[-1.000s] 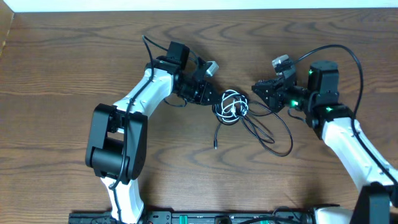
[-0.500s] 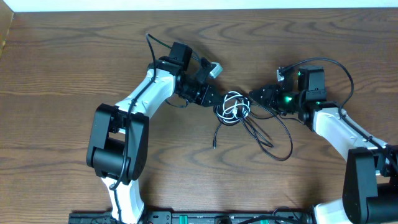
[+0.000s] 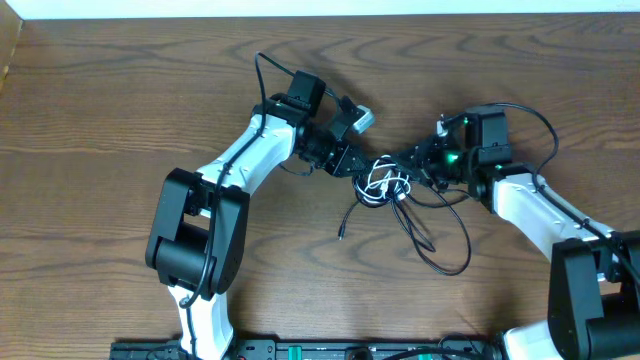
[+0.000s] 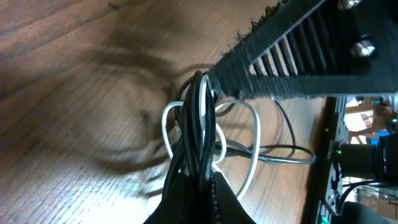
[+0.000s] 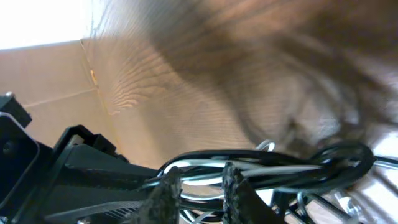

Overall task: Untangle cables
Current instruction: 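Grasp the cable bundle with the right gripper beside the left gripper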

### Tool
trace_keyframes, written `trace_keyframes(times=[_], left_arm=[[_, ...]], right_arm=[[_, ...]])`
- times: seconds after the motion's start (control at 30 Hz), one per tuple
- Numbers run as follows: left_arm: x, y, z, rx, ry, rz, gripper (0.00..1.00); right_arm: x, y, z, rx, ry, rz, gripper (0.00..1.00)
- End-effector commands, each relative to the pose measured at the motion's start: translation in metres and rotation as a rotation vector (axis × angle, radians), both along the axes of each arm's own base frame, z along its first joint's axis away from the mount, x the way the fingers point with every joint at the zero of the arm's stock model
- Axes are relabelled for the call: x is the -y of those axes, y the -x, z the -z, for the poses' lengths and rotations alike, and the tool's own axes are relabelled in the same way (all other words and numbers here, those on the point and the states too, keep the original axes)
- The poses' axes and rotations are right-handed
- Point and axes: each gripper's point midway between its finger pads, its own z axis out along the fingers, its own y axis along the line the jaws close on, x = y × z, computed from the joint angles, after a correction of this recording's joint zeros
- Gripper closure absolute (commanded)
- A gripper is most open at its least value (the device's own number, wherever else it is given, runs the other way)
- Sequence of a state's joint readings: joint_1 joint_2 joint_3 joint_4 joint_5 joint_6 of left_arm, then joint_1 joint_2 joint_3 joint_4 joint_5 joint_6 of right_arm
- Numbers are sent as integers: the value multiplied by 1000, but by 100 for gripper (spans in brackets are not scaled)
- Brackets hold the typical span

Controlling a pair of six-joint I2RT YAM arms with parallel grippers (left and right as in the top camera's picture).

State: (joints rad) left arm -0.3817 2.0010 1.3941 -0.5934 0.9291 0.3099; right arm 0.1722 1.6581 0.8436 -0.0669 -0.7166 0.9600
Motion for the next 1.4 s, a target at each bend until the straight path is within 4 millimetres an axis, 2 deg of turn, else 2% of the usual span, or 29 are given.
trace_keyframes(times=[0.0,0.1,0.2,0.33,0.4,0.67,1.1,1.13,1.17,1.2,1.37], left_arm=[[-1,-9,-16,80,-2,1,92],[-7,-15,-8,104,-67,-22,92],[-12,-19,-3,112,-109,-43,92],[-12,-19,-3,88,-110,-65,92],[-12,-19,-3,66,-113,-84,92],[-12,-19,-2,53,-120,-100,92],[-12,-19,-2,47,-121,-106,92],[-12,-19,-2,47,-121,-106,92],[-12,-19,-2,47,-121,-106,92],[-12,-19,-2,47,-121,-106,92],[-12,-19,-2,47,-121,-106,92]], right_arm=[[-2,-5,3,-38,18,53,70],[0,-6,4,-37,29,64,64],[1,-6,5,-38,38,71,62],[4,-2,12,-69,63,81,69],[4,1,14,-85,69,81,69],[-11,9,16,-99,79,56,62],[-16,11,21,-27,161,5,75],[-17,11,21,-26,158,1,72],[-18,11,20,-26,152,-2,65],[-20,11,18,-20,136,-13,51],[-17,1,6,20,77,-10,40]])
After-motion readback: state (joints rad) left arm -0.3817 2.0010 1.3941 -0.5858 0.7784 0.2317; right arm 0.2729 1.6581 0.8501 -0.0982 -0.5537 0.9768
